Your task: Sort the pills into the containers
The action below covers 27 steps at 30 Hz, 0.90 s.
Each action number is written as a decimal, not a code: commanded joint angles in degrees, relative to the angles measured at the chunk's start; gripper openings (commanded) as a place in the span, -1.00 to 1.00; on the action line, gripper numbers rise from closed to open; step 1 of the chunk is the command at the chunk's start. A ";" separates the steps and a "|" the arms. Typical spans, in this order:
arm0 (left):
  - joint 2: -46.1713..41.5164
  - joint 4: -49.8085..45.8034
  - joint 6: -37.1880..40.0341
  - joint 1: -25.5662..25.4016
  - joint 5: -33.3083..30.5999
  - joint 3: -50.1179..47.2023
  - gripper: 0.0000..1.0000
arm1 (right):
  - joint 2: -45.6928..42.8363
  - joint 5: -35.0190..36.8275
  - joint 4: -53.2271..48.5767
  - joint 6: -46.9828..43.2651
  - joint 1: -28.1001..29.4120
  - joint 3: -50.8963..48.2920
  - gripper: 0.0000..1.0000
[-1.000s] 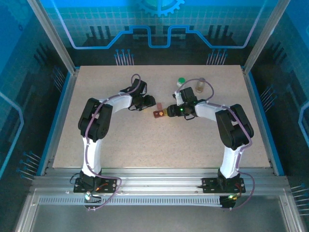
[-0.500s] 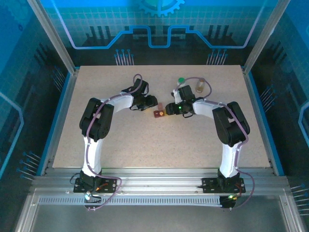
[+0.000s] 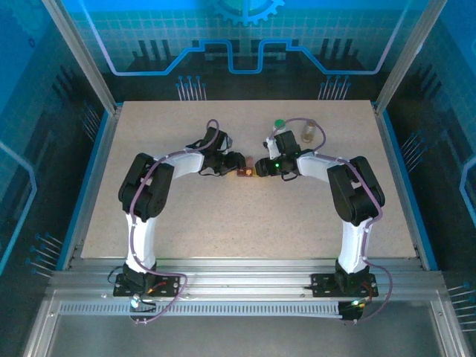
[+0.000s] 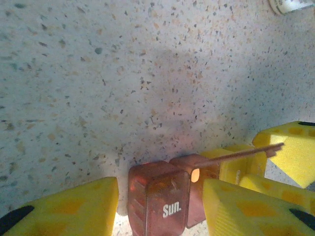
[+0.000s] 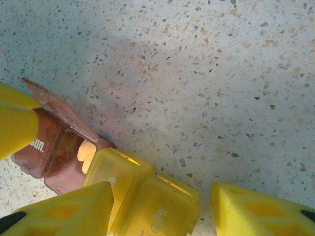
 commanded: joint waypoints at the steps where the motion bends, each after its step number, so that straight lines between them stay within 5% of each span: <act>1: -4.21 -4.56 0.14 0.69 -3.32 2.36 -0.01 | 1.47 0.27 -2.88 -1.65 0.90 0.21 0.11; 17: 6.71 -15.17 1.57 -1.44 -9.32 20.69 0.03 | 1.77 -0.69 -1.92 -1.56 0.87 -0.68 0.09; 27: 7.30 -18.80 5.88 -4.50 -13.91 20.84 0.02 | 1.44 -0.86 -1.04 -1.04 0.78 -1.81 0.09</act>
